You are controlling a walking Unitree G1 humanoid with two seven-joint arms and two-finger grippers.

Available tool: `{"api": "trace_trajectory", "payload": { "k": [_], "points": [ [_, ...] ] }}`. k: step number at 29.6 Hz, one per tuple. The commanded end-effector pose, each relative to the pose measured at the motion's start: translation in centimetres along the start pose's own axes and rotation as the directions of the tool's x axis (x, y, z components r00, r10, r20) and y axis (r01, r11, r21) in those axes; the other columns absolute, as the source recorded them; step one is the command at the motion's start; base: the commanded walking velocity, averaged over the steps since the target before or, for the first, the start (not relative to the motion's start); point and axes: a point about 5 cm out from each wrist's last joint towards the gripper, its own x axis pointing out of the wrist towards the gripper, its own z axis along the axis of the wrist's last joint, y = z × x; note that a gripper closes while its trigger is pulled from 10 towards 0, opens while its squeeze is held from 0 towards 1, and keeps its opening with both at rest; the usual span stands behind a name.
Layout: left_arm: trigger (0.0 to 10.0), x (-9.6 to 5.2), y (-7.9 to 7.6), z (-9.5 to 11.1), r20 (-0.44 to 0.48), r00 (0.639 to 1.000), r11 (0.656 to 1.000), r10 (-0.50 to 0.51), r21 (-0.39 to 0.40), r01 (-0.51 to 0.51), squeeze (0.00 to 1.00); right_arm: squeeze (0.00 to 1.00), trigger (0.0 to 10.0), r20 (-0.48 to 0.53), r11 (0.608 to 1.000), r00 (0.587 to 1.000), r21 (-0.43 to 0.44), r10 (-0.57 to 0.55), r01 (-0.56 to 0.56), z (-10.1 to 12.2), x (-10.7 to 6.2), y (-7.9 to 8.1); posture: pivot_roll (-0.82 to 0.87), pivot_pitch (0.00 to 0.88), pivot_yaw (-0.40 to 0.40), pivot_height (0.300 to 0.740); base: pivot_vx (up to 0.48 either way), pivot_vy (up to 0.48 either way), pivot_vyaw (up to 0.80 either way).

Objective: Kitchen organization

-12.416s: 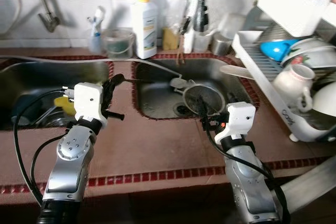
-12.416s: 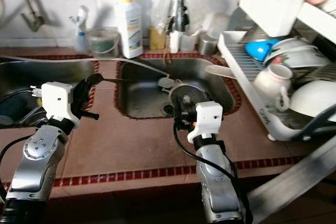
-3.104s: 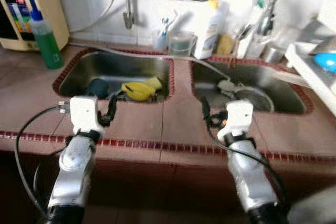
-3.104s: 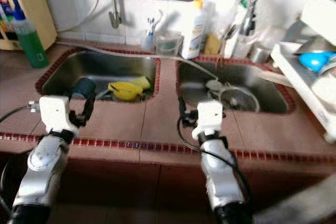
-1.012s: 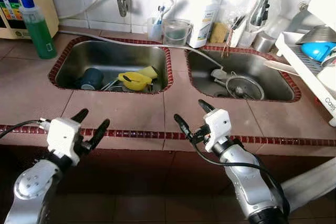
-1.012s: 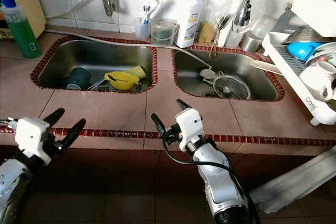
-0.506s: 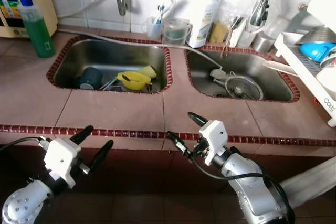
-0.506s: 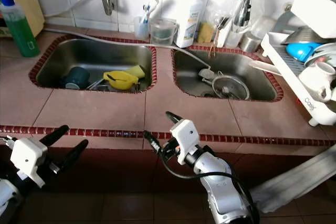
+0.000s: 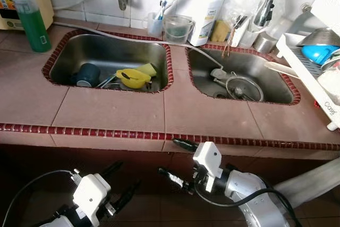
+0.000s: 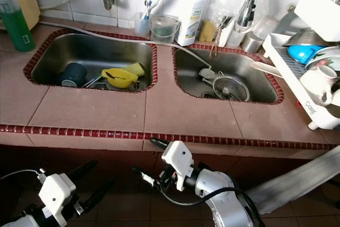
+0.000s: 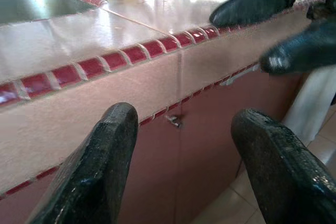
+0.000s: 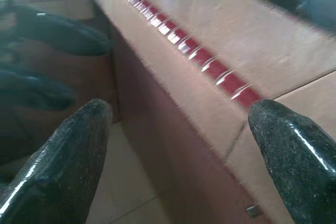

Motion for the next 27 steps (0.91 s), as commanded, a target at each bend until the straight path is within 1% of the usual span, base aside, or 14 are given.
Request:
{"api": "trace_trajectory", "payload": {
  "k": [1,5,8,12,14,15,16,19,20,22,23,24,25,27],
  "points": [
    [10.0,0.6,-1.6,-0.9,-0.034,0.999,0.999,-0.036,-0.015,0.036,0.00,0.00,10.0,-0.019,0.998,0.998,0.029,0.058,-0.057,-0.4,-0.1,0.8,0.05,0.100,-0.165,0.740,0.000,0.000,0.00],
    [10.0,1.0,-2.5,-2.2,-0.088,0.995,0.998,-0.052,-0.036,0.049,0.00,0.00,10.0,-0.055,0.994,0.996,0.083,0.075,-0.071,-1.6,0.0,1.2,0.05,0.100,-0.167,0.740,0.000,0.000,0.00],
    [10.0,1.2,-3.3,-4.9,-0.193,0.979,0.995,-0.068,-0.085,0.052,0.00,0.00,10.0,-0.102,0.993,0.995,0.121,0.001,0.012,-3.5,0.1,0.7,0.05,0.097,-0.163,0.740,0.000,0.000,0.00],
    [10.0,1.3,-3.6,-6.5,-0.245,0.968,0.994,-0.044,-0.110,0.018,0.00,0.00,10.0,-0.146,0.983,0.985,0.146,-0.086,0.108,-5.0,0.0,0.1,0.04,0.088,-0.153,0.740,0.000,0.000,0.00],
    [10.0,1.7,-3.7,-8.0,-0.295,0.955,0.993,-0.017,-0.115,-0.018,0.00,0.00,10.0,-0.203,0.966,0.966,0.168,-0.160,0.195,-6.5,-0.4,-0.3,0.03,0.078,-0.147,0.740,0.000,0.000,0.00],
    [10.0,1.7,-3.7,-8.0,-0.295,0.955,0.993,-0.017,-0.115,-0.018,0.00,0.00,10.0,-0.203,0.966,0.966,0.168,-0.160,0.195,-6.5,-0.4,-0.3,0.03,0.078,-0.147,0.740,0.000,0.000,0.00],
    [10.0,2.0,-3.7,-8.8,-0.317,0.948,0.992,0.001,-0.122,-0.042,0.00,0.00,10.0,-0.247,0.950,0.945,0.171,-0.214,0.260,-7.7,-0.8,-0.6,0.03,0.070,-0.142,0.740,0.000,0.000,0.00],
    [10.0,2.5,-3.7,-9.8,-0.356,0.934,0.989,0.019,-0.130,-0.070,0.00,0.00,10.0,-0.305,0.922,0.912,0.182,-0.276,0.340,-9.1,-1.5,-0.9,0.03,0.061,-0.138,0.740,0.000,0.000,0.00],
    [10.0,3.0,-3.7,-10.4,-0.373,0.927,0.987,0.023,-0.139,-0.080,0.00,0.00,10.0,-0.367,0.906,0.881,0.180,-0.300,0.383,-10.3,-2.3,-0.8,0.03,0.054,-0.135,0.740,0.000,0.000,0.00],
    [10.0,3.4,-3.5,-11.0,-0.405,0.913,0.985,0.052,-0.131,-0.114,0.00,0.00,10.0,-0.428,0.884,0.843,0.176,-0.327,0.432,-11.5,-3.1,-0.7,0.02,0.035,-0.124,0.740,0.000,0.000,0.00],
    [10.0,3.6,-3.4,-11.3,-0.418,0.906,0.983,0.062,-0.134,-0.129,0.00,0.00,10.0,-0.454,0.875,0.824,0.167,-0.340,0.454,-11.9,-3.4,-0.7,0.02,0.033,-0.122,0.740,0.000,0.000,0.00],
    [10.0,3.6,-3.4,-11.3,-0.418,0.906,0.983,0.062,-0.134,-0.129,0.00,0.00,10.0,-0.454,0.875,0.824,0.167,-0.340,0.454,-11.9,-3.4,-0.7,0.02,0.033,-0.122,0.740,0.000,0.000,0.00],
    [10.0,3.9,-3.3,-11.9,-0.448,0.890,0.977,0.085,-0.136,-0.161,0.00,0.00,10.0,-0.491,0.857,0.793,0.159,-0.362,0.490,-12.6,-3.8,-0.7,0.01,0.014,-0.112,0.740,0.000,0.000,0.00],
    [10.0,4.1,-3.1,-12.3,-0.475,0.874,0.973,0.106,-0.134,-0.190,0.00,0.00,10.0,-0.513,0.843,0.772,0.158,-0.375,0.515,-12.9,-4.0,-0.6,0.00,0.005,-0.105,0.740,0.000,0.000,0.00]
  ]
}}
